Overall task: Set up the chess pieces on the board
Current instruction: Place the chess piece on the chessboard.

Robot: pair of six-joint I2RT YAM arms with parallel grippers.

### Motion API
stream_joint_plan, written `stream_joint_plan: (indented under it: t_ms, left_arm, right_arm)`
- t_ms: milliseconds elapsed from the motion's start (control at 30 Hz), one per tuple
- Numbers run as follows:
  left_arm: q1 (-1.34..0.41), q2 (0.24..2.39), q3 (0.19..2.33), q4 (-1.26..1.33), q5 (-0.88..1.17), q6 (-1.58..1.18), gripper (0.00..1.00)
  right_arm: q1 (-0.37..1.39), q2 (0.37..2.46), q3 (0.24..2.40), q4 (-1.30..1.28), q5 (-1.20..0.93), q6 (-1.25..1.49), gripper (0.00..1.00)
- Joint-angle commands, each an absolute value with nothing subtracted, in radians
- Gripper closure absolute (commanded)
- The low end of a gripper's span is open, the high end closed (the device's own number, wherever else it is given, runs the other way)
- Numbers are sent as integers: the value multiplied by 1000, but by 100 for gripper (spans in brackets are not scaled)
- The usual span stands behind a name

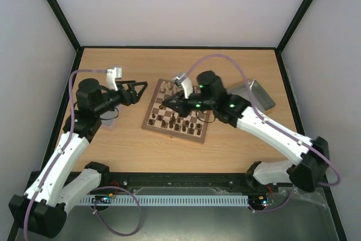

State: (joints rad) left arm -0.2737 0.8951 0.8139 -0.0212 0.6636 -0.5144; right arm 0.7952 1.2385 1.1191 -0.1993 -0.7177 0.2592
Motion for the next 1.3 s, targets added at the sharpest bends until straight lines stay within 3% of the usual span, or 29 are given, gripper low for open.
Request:
stream_joint_plan:
  t_ms: [0,100,300,600,1033,1267]
  left_arm:
    - [-258,810,821,-228,40,-454,20]
    - [-247,792,816,-288,-181,-464,20]
    - [-220,771,772,-279,-244,-463,19]
    - [-204,772,742,-260,-224,-463,18]
    - [-202,765,738,-261,-226,-467,17]
    - [-202,765,738,-257,-221,-468,17]
  right_arm:
    - [892,1381,1215,-334,-304,248,98]
    - [956,1483,1273,-385,-130,268,98]
    - [1063,1663,1355,-444,46,269,98]
    - [1115,1887,1475,-518,148,262,98]
    - [1115,1984,1487,-506,123,259,97]
    - [1115,1986,1478,-512,133,262,87]
